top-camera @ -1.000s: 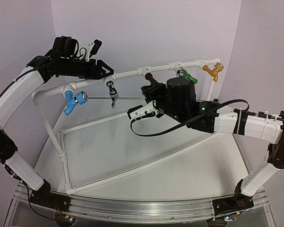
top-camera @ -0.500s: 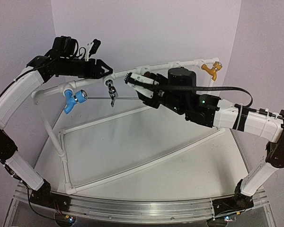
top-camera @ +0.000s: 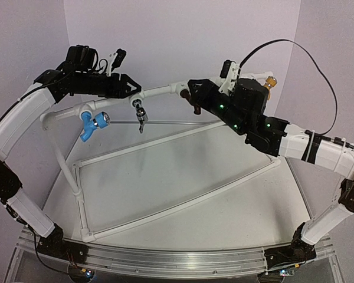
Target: Install the water faucets
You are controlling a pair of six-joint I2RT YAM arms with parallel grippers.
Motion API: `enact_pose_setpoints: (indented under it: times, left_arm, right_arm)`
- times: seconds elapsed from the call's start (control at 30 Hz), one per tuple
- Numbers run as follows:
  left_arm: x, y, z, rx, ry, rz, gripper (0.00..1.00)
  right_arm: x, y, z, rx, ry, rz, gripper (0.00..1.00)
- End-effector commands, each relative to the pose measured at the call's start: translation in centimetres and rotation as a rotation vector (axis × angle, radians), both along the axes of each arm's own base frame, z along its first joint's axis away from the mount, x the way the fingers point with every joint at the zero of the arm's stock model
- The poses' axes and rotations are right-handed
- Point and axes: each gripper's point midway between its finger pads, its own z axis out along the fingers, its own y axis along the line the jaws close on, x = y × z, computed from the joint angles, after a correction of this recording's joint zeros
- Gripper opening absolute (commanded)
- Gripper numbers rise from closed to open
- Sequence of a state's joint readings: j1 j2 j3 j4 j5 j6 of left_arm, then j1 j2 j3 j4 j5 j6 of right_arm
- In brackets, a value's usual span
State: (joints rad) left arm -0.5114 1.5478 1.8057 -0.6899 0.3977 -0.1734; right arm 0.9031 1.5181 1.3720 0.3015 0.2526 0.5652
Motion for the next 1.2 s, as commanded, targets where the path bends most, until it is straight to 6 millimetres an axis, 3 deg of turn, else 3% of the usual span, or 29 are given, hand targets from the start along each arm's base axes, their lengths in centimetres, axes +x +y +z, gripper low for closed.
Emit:
enact_pose_setpoints:
  times: [0.0,0.13,0.27,0.4,0.73,0.9,1.0,1.07,1.13,1.17]
  left_arm:
    - [-2.9,0.5,-8.2,0.140,0.306,-0.025,0.58]
    - [-2.9,0.7,-8.2,0.145,0.303,-0.018,0.58]
    - [-2.7,0.5,-8.5,0.146,0.308,-0.024,0.58]
    - [-2.5,0.2,-8.7,0.145,0.314,-0.033,0.58]
    - [-2.6,0.3,-8.7,0.146,0.316,-0.025,0.58]
    - [-2.6,0.4,-8.6,0.148,0.313,-0.024,0.58]
    - [-2.6,0.4,-8.5,0.146,0.311,-0.024,0.58]
    - [-2.5,0.3,-8.5,0.145,0.311,-0.024,0.58]
    - [-2.5,0.3,-8.6,0.146,0.313,-0.025,0.58]
    - [-2.5,0.3,-8.6,0.147,0.313,-0.024,0.58]
  right_arm:
    - [3.3,-6.9,1.1,0.188,0.038,-0.311,0.19]
    - [3.2,-7.2,0.2,0.070,0.008,-0.335,0.26]
    - [2.6,-7.9,0.9,-0.038,-0.045,-0.347,0.32]
    - [2.5,-10.1,0.8,-0.111,-0.024,-0.448,0.28]
    - [3.1,-10.0,-0.4,-0.286,-0.013,-0.479,0.30]
    - [2.3,-5.8,1.9,-0.392,-0.113,-0.240,0.54]
    - [0.2,-3.5,3.7,-0.389,-0.183,-0.055,0.70]
    - [-0.8,-3.4,4.4,-0.398,-0.198,-0.001,0.79]
    - [-2.0,-3.4,4.7,-0.462,-0.228,0.049,0.96]
    - [-2.6,-3.4,4.6,-0.523,-0.262,0.079,0.98]
